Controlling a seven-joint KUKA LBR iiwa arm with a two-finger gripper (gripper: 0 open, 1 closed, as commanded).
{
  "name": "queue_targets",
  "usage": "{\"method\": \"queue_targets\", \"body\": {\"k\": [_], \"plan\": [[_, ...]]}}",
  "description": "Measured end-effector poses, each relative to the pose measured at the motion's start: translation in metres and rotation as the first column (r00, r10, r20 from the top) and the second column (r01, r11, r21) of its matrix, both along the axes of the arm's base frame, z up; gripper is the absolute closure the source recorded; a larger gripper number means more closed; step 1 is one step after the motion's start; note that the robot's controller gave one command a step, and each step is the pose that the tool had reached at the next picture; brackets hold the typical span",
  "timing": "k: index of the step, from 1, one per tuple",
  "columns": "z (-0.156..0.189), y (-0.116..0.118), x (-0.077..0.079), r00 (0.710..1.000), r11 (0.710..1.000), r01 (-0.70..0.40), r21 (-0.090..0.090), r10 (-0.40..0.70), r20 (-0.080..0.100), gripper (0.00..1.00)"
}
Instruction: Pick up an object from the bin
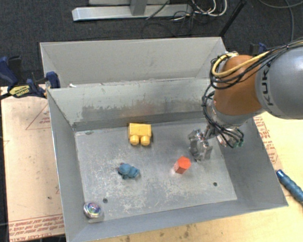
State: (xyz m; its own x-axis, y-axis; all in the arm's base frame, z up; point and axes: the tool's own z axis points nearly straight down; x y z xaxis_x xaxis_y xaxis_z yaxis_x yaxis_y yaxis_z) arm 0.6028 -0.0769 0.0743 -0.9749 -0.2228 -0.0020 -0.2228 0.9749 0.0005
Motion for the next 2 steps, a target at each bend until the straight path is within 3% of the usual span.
{"method": "queue_targets", "body": {"k": [1,2], "plan": [[0.000,0.000,0.000,1.000,1.000,-0.001,0.000,0.001,0.000,0.00],[-0.005,0.056,-0.076,0.987,0.987,-0.158,0.002,0.158,-0.005,0.00]]}}
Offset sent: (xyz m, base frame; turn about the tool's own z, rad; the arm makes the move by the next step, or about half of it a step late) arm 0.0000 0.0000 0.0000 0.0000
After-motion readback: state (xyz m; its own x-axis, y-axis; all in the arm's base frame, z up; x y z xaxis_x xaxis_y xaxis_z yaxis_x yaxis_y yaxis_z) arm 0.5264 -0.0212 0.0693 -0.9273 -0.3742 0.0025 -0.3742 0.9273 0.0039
